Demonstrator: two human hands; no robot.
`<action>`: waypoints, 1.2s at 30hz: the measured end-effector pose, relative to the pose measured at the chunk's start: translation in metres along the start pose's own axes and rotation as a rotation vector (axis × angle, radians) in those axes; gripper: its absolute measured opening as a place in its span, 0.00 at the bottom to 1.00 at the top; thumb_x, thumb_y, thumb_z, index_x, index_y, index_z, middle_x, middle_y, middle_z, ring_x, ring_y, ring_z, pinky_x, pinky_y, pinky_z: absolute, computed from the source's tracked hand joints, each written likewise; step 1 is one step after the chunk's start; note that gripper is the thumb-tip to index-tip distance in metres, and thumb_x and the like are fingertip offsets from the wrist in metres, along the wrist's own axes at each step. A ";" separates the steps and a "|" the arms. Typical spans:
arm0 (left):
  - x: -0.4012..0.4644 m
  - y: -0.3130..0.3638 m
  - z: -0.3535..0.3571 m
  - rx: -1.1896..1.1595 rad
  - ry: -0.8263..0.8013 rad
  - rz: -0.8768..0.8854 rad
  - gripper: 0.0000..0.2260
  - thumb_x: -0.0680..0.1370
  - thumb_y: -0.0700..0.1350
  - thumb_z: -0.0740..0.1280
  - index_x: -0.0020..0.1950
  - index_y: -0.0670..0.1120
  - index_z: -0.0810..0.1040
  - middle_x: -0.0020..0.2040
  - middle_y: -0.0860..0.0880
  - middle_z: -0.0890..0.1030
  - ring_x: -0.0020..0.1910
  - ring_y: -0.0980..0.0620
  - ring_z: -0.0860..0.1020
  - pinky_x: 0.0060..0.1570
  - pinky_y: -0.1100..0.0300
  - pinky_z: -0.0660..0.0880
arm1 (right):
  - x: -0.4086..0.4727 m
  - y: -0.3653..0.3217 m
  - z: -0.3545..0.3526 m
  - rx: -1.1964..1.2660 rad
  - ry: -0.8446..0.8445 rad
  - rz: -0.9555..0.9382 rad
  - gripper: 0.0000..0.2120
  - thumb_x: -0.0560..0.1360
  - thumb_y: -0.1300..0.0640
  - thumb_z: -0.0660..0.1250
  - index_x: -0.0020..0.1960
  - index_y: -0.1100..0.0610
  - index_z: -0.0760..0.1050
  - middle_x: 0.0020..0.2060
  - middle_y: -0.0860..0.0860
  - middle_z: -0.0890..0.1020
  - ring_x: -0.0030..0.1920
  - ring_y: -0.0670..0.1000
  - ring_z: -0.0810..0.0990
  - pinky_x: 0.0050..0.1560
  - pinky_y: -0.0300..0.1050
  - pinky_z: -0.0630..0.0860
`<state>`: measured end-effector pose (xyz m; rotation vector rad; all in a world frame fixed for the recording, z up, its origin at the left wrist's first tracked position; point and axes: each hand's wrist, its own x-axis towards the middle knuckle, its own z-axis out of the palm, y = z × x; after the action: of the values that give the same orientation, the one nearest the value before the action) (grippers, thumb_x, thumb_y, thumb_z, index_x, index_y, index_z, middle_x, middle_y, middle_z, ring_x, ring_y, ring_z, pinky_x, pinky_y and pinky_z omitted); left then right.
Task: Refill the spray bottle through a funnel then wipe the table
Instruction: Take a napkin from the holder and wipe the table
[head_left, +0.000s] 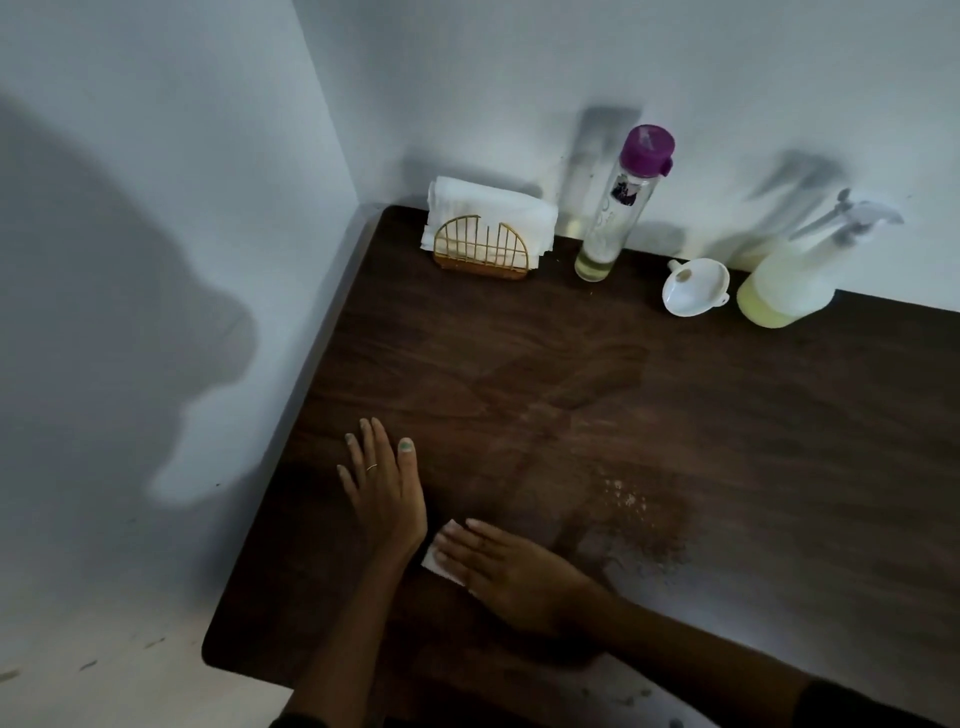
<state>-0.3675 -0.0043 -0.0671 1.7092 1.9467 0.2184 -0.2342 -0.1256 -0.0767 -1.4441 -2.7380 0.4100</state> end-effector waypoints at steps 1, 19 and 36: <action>0.001 -0.002 0.001 0.026 0.002 0.006 0.27 0.81 0.53 0.41 0.77 0.43 0.51 0.79 0.47 0.50 0.77 0.48 0.44 0.73 0.46 0.40 | -0.001 0.011 -0.012 0.047 0.003 0.048 0.22 0.81 0.53 0.47 0.75 0.57 0.56 0.74 0.52 0.57 0.75 0.49 0.51 0.75 0.46 0.40; -0.014 0.008 0.007 -0.026 0.014 -0.009 0.24 0.83 0.52 0.45 0.77 0.44 0.48 0.79 0.48 0.49 0.77 0.50 0.42 0.73 0.49 0.36 | -0.023 0.067 -0.021 0.142 0.252 0.662 0.22 0.80 0.60 0.50 0.74 0.63 0.57 0.74 0.60 0.58 0.74 0.57 0.56 0.75 0.45 0.41; -0.033 0.011 0.024 0.109 0.005 0.004 0.25 0.82 0.53 0.41 0.78 0.44 0.48 0.79 0.48 0.46 0.77 0.49 0.40 0.72 0.46 0.36 | -0.084 0.177 -0.046 -0.039 0.113 0.809 0.26 0.76 0.57 0.46 0.68 0.68 0.66 0.66 0.66 0.71 0.68 0.65 0.67 0.69 0.60 0.60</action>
<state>-0.3444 -0.0391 -0.0725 1.7836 1.9916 0.1201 -0.0367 -0.0881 -0.0660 -2.4453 -1.9664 0.2595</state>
